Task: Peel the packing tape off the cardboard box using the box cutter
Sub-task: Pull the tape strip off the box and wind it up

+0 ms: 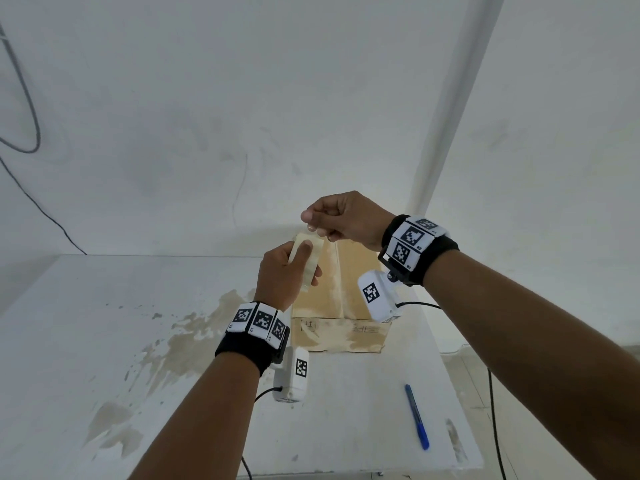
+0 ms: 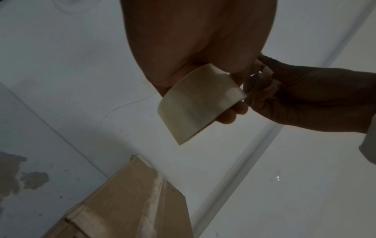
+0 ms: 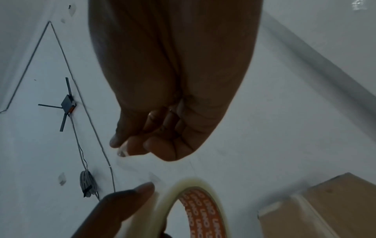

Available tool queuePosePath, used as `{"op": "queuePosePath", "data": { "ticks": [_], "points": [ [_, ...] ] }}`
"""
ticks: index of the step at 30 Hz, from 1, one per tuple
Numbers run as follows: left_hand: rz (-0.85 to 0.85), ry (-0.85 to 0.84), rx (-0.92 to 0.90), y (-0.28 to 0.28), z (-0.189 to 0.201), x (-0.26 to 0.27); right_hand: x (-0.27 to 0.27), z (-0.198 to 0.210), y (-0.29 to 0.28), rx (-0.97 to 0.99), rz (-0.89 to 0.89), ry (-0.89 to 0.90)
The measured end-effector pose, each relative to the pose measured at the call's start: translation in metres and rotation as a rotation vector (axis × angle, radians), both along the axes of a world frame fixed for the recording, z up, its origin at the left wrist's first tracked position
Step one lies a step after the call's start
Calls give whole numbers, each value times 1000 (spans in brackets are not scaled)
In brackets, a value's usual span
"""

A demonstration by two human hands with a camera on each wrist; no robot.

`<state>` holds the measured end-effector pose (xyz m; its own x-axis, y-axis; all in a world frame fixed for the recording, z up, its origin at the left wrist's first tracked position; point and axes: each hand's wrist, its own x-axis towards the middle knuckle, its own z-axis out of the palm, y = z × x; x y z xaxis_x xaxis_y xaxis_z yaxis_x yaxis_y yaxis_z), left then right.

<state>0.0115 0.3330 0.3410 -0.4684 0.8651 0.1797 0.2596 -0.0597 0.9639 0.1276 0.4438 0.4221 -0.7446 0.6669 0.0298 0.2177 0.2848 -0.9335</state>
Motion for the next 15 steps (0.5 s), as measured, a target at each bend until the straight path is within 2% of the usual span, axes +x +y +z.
{"op": "queuePosePath", "data": {
  "ticks": [15],
  "points": [
    [35,-5,22,3,7,3,-2,-3,-6,-16,11,-28]
  ]
}}
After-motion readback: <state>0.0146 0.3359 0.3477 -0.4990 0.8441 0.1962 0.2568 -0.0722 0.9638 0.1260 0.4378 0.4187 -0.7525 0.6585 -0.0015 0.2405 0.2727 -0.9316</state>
